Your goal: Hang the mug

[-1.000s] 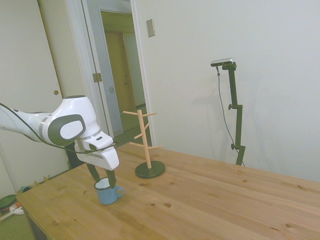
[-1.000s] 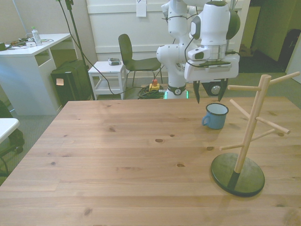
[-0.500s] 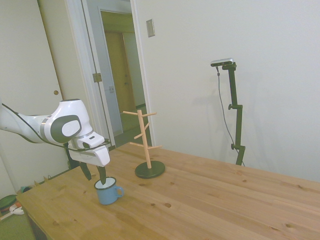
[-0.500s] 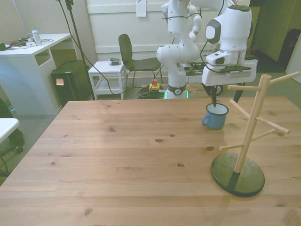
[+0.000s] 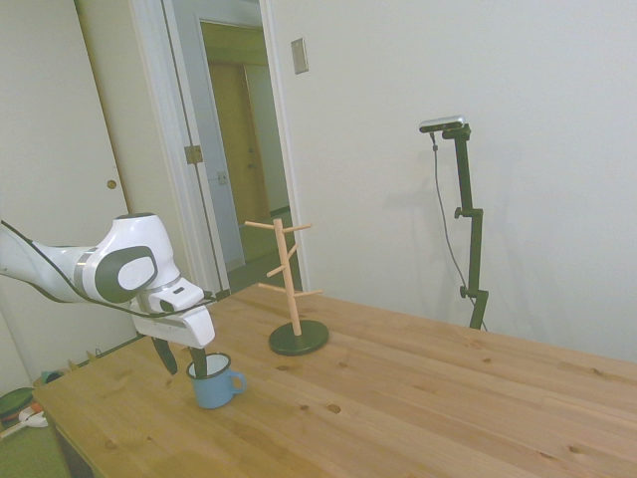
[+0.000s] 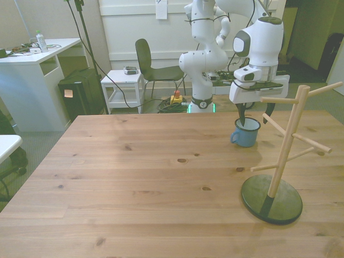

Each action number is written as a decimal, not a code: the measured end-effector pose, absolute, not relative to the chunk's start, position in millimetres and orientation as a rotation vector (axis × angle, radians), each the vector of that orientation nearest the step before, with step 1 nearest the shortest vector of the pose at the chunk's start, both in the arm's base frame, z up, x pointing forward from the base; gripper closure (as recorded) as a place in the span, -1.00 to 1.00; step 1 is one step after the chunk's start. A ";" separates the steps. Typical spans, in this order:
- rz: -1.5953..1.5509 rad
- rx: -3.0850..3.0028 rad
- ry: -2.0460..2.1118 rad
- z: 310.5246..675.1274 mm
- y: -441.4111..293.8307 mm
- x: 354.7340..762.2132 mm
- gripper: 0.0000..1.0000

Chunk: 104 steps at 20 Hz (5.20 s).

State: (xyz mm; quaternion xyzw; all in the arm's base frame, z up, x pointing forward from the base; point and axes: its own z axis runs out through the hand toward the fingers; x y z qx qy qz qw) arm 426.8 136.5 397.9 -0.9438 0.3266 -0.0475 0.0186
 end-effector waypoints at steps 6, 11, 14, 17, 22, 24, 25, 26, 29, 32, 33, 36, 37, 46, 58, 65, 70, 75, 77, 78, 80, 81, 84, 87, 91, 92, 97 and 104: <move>-0.170 -2.940 1.017 392.6 135.8 425.6 1.00; -0.174 -2.922 1.047 393.3 126.5 429.5 1.00; -0.170 -2.927 1.045 391.4 126.2 430.8 1.00; -0.164 -2.951 1.031 386.0 126.5 432.8 1.00; -0.159 -2.984 1.009 380.5 126.9 436.8 1.00; -0.157 -2.984 1.013 380.1 125.8 437.0 1.00; -0.156 -2.984 1.015 380.1 124.9 437.2 1.00; -0.155 -2.983 1.018 379.9 123.8 437.4 1.00; -0.150 -2.979 1.030 379.0 119.5 437.9 1.00; -0.148 -2.976 1.037 378.5 116.7 438.6 1.00; -0.147 -2.976 1.038 378.4 116.4 438.7 1.00; -0.145 -2.973 1.044 378.2 114.2 439.2 1.00; -0.145 -2.972 1.046 378.2 113.2 439.5 1.00; -0.199 -2.971 1.044 435.1 99.9 439.1 1.00; -0.277 -2.999 1.013 549.7 109.3 487.4 1.00; -0.284 -2.994 1.013 567.4 110.6 528.6 1.00; -0.291 -2.981 1.016 575.6 110.8 547.7 1.00; -0.282 -2.987 0.996 571.0 119.3 565.2 1.00; -0.279 -2.995 0.985 568.3 124.0 570.2 1.00; -0.278 -2.998 0.980 567.8 126.0 571.8 1.00; -0.283 -3.000 0.972 569.3 129.1 574.2 1.00; -0.285 -2.999 0.970 570.8 130.1 575.0 1.00; -0.290 -3.001 0.958 572.8 134.8 575.8 1.00; -0.293 -3.006 0.946 572.3 140.1 577.2 1.00; -0.296 -3.006 0.943 571.3 141.7 583.6 1.00; -0.300 -3.004 0.944 571.9 141.4 585.7 1.00; -0.305 -2.998 0.947 571.1 141.2 596.1 1.00; -0.313 -2.994 0.944 569.8 143.9 607.7 1.00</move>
